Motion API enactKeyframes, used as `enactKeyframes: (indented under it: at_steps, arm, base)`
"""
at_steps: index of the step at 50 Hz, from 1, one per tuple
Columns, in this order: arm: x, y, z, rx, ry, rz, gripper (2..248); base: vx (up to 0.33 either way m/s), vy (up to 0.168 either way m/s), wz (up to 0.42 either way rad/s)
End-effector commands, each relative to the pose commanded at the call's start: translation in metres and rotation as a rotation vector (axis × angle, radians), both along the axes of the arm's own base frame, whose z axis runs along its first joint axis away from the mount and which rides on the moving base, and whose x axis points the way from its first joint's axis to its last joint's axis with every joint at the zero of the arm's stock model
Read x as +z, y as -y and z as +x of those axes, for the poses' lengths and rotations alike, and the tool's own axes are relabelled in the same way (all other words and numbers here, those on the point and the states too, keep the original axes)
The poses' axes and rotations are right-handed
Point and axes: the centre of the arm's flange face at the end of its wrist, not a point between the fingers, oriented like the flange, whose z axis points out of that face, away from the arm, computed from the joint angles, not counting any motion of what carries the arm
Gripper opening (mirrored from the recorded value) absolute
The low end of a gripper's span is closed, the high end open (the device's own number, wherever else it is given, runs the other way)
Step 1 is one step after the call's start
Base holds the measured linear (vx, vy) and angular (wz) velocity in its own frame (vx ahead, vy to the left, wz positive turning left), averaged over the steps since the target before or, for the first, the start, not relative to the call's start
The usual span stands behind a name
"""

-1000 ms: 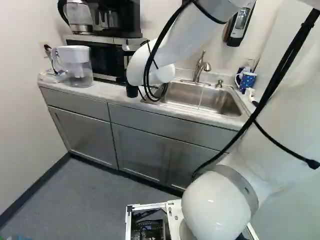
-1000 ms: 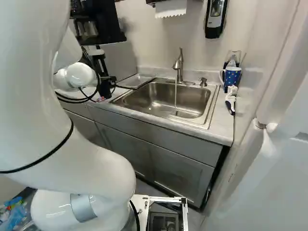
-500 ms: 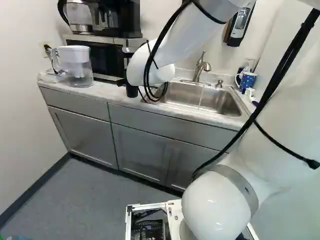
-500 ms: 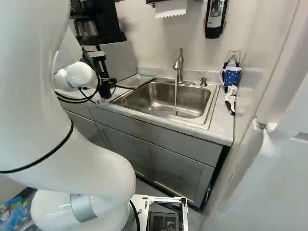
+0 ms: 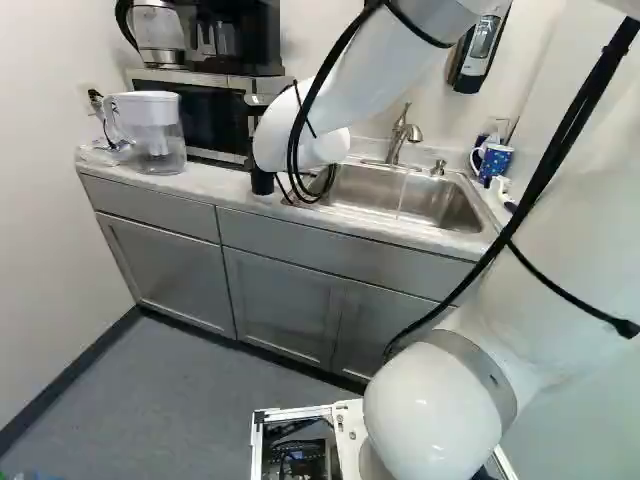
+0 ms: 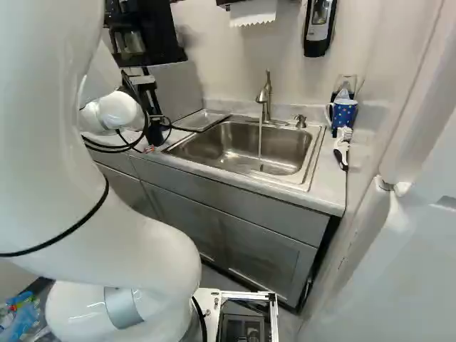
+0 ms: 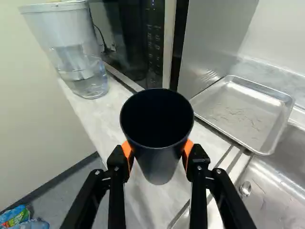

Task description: Rinse the cup and place it in the tray

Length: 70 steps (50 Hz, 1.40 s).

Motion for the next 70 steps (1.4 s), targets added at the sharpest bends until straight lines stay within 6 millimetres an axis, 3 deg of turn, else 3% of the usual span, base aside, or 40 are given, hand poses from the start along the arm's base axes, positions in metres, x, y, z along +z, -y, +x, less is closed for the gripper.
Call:
enactKeyframes:
  at_steps: [51, 70]
  arm:
    - [0.055, 0.057, 0.043, -0.149, 0.102, 0.038, 121]
    - [0.055, 0.082, 0.064, -0.21, 0.102, 0.034, 121]
  base:
    - [0.0, 0.0, 0.0]
    - [0.0, 0.0, 0.0]
